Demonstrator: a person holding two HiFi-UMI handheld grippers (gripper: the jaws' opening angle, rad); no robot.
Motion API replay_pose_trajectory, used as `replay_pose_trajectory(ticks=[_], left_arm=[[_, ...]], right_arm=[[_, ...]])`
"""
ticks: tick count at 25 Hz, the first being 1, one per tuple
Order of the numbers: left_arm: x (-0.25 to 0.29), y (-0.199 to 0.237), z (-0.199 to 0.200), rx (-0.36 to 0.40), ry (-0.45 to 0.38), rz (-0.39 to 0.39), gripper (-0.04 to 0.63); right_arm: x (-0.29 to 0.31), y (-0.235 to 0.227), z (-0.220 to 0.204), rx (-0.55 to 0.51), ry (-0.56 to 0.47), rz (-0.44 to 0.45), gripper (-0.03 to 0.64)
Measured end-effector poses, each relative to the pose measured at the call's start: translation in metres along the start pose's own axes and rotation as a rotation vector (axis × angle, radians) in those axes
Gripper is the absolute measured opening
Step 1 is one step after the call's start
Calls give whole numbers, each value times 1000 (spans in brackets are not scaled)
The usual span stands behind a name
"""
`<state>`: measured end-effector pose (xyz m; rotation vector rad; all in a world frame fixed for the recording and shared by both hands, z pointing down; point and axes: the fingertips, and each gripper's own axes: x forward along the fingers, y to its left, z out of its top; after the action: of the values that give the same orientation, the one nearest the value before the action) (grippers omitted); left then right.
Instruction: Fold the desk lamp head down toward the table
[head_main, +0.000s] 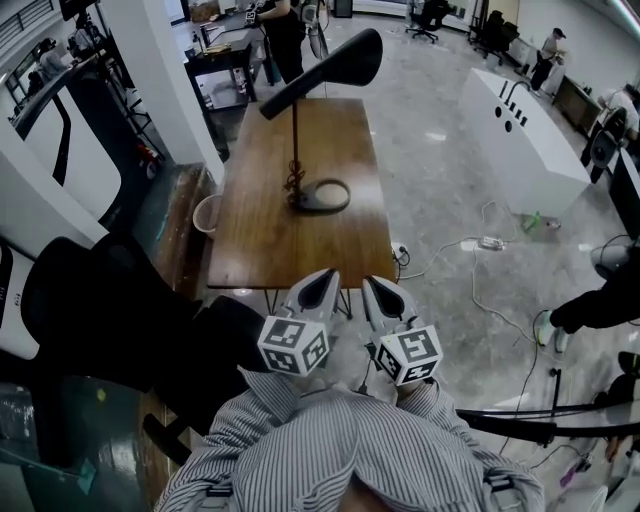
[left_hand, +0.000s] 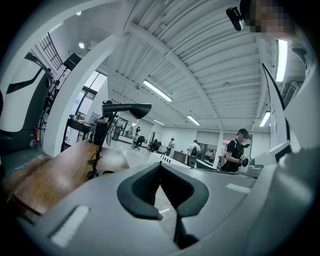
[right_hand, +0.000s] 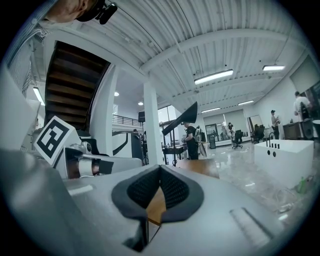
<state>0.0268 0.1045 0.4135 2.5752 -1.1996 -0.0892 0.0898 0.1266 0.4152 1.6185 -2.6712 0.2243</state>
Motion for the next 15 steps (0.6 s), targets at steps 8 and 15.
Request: replay_pose_trajectory(ticks=[8, 15], left_arm=[[16, 15, -18, -18, 7, 69, -2], [55, 66, 3, -22, -20, 105, -2]], right_arm=[[8, -18, -24, 0, 40, 50, 2], [67, -37, -15, -34, 45, 86, 19]])
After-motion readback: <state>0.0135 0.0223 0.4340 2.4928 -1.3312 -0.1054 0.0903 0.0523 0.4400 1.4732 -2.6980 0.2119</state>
